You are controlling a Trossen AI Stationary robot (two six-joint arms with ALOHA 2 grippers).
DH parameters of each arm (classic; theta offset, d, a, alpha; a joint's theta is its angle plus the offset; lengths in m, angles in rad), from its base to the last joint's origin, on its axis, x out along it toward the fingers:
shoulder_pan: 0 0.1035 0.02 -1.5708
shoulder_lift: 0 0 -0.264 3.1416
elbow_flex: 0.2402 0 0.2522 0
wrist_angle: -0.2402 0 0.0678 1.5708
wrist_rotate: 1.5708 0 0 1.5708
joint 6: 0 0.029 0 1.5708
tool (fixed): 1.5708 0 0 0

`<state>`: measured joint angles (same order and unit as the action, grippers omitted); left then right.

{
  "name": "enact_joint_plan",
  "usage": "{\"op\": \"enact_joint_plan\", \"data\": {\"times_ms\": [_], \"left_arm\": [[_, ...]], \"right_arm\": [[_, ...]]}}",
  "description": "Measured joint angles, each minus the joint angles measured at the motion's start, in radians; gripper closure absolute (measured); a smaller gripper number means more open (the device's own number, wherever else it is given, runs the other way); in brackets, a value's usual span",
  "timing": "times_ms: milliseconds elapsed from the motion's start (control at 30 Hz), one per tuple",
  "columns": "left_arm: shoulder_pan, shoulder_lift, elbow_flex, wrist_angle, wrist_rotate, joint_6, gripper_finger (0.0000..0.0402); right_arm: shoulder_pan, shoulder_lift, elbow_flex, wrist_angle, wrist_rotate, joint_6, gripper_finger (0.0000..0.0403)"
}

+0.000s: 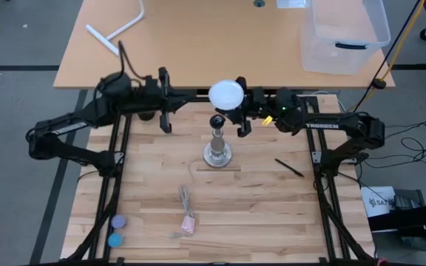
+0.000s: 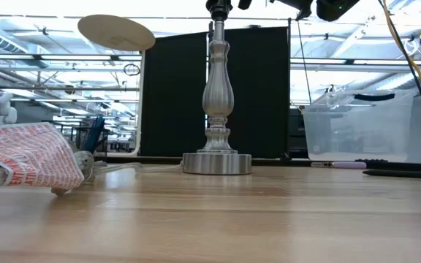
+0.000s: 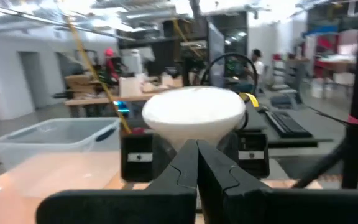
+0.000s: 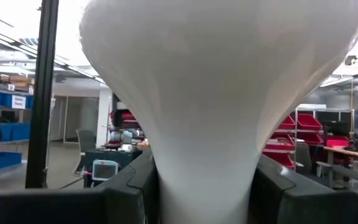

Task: Screw lightbulb
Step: Insert the lightbulb into the lamp

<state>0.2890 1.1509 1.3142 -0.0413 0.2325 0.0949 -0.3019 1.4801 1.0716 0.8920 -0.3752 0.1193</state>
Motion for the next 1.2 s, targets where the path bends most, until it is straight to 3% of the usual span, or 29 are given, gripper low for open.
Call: {"op": "enact_joint_plan", "data": {"times_ms": [200, 467, 667, 1200], "left_arm": [[0.078, 0.100, 0.148, -0.082, 0.213, 0.001, 0.0401], [0.145, 0.191, 0.236, -0.094, 0.363, -0.006, 0.0401], [0.159, 0.205, 0.245, -0.078, 0.413, 0.006, 0.0401], [0.158, 0.205, 0.254, -0.056, 0.417, 0.009, 0.0401]], "right_arm": [[0.010, 0.025, 0.003, 0.003, -0.001, -0.023, 0.0254], [0.025, 0.024, 0.003, 0.014, -0.004, -0.057, 0.0254], [0.030, 0.057, 0.000, 0.053, -0.022, -0.059, 0.0254], [0.026, 0.109, 0.001, 0.108, -0.040, -0.053, 0.0254]]}}
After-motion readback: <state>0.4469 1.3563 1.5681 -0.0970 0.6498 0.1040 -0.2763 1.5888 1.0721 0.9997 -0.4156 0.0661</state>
